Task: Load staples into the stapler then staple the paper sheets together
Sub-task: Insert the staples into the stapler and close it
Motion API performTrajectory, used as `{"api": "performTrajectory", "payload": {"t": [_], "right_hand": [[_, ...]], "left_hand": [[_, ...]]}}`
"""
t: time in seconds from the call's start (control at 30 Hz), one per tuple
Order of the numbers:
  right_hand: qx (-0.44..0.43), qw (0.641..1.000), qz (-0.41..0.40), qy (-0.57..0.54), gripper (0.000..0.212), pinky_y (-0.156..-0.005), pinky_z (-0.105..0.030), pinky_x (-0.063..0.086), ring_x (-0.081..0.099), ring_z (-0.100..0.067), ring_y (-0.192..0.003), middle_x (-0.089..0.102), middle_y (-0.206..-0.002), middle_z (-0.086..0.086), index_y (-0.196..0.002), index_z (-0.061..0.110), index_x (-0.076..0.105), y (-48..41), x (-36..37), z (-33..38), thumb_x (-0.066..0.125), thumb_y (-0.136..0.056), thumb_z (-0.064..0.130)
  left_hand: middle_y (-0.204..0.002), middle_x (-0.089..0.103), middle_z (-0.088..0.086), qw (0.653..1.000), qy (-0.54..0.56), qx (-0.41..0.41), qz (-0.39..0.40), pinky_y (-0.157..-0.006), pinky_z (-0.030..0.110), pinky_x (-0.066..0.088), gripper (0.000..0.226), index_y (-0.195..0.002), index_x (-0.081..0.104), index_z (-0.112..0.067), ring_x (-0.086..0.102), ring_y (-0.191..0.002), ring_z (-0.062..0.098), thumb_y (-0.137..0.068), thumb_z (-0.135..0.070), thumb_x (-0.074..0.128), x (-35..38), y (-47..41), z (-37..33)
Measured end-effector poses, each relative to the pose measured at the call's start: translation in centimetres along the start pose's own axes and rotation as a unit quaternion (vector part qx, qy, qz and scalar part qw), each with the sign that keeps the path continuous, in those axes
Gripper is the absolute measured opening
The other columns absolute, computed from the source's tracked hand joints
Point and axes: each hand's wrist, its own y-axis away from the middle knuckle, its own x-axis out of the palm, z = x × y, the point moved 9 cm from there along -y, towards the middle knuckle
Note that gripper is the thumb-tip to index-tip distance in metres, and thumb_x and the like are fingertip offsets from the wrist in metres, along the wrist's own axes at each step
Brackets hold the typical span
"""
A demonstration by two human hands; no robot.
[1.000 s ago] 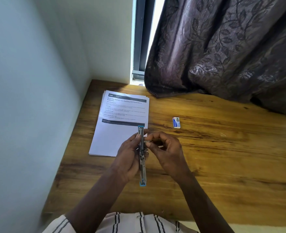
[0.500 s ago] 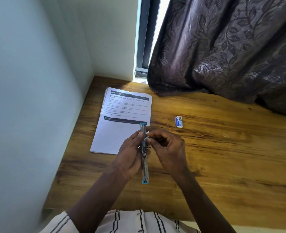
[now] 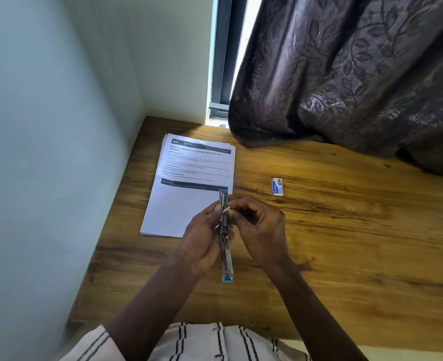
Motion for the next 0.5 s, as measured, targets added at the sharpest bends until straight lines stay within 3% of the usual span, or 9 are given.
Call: {"api": "performTrajectory", "payload": {"t": [0.23, 0.4, 0.5], "right_hand": [[-0.017, 1.000, -0.008, 0.015, 0.016, -0.079, -0.035, 0.064, 0.075, -0.011, -0.089, 0.077, -0.097, 0.008, -0.105, 0.014, 0.078, 0.15, -0.02, 0.14, 0.073, -0.092, 0.006], [-0.038, 0.997, -0.017, 0.064, 0.017, -0.079, -0.029, 0.062, 0.072, -0.007, -0.092, 0.075, -0.101, 0.008, -0.108, 0.015, 0.078, 0.12, 0.09, 0.19, 0.072, -0.093, 0.010], [-0.037, 0.994, -0.010, 0.106, 0.018, -0.080, -0.021, 0.059, 0.069, -0.002, -0.093, 0.072, -0.104, 0.009, -0.109, 0.018, 0.078, 0.29, 0.41, -0.02, 0.072, -0.093, 0.012]], "left_hand": [[-0.111, 0.060, 0.021, 1.000, 0.011, 0.001, -0.007, -0.073, 0.036, 0.047, 0.031, -0.120, 0.075, -0.006, 0.056, -0.087, 0.025, -0.107, -0.015, 0.048, -0.02, 0.02, -0.01], [-0.119, 0.063, 0.025, 1.000, 0.021, -0.006, -0.011, -0.094, 0.045, 0.042, 0.032, -0.121, 0.074, -0.004, 0.051, -0.112, 0.036, -0.107, -0.013, 0.047, -0.18, -0.03, 0.31], [-0.117, 0.064, 0.023, 0.999, 0.033, -0.011, -0.014, -0.088, 0.040, 0.046, 0.033, -0.117, 0.076, -0.005, 0.051, -0.113, 0.035, -0.107, -0.010, 0.045, -0.18, 0.14, 0.38]]}}
